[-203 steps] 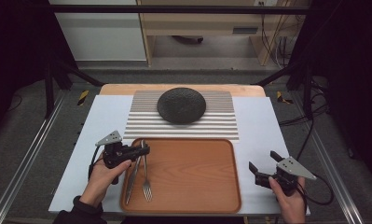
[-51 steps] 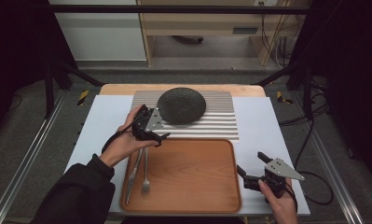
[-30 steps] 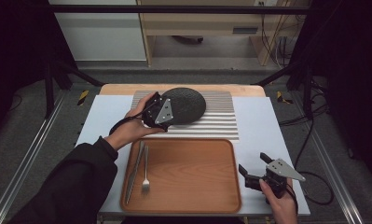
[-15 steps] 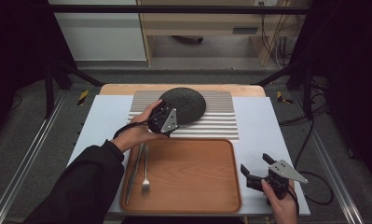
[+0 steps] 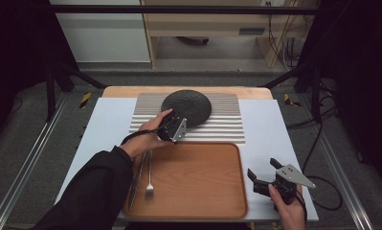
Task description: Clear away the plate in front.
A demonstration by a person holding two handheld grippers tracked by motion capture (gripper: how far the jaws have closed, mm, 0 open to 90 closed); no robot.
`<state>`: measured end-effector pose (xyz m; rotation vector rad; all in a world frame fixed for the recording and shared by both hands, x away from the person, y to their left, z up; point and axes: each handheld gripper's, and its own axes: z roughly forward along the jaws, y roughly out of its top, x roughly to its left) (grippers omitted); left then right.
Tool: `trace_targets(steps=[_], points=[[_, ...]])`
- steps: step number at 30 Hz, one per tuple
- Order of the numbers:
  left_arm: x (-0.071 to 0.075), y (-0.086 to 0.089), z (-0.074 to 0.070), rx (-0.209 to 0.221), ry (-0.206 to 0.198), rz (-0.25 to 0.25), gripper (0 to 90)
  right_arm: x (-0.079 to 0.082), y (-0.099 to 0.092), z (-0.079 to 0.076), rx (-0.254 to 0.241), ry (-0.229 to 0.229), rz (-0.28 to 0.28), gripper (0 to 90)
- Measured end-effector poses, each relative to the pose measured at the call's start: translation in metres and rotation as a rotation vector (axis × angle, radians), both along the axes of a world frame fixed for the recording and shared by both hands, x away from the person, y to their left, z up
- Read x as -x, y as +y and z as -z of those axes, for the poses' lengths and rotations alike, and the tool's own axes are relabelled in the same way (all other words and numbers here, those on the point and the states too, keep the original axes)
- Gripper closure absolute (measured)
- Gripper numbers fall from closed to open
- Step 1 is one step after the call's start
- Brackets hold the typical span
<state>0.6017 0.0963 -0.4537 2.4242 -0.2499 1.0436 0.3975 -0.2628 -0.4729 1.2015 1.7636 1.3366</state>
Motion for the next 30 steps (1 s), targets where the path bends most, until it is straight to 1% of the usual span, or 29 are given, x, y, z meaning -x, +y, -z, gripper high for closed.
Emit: trace_targets(steps=[7,8,14,19,24,30], points=[[-0.005,-0.002,0.010,-0.022,-0.014,-0.009,28.7,0.000,-0.001,0.001,0.001,0.006,0.011,5.3],[-0.006,-0.002,0.011,-0.019,-0.017,-0.010,29.2,0.000,-0.001,0.001,0.001,0.006,0.013,5.3],[-0.011,0.000,0.016,-0.048,-0.043,-0.006,33.8,-0.001,-0.002,0.002,0.003,0.011,0.017,5.4],[-0.014,0.000,0.019,-0.051,-0.050,-0.004,36.2,0.000,-0.002,0.003,0.001,0.012,0.024,5.3],[-0.017,-0.001,0.021,-0.060,-0.053,0.000,40.9,0.003,-0.005,0.003,0.000,0.014,0.037,5.3],[-0.019,-0.003,0.024,-0.075,-0.069,0.010,43.8,0.007,-0.009,0.003,0.001,0.019,0.049,5.4]])
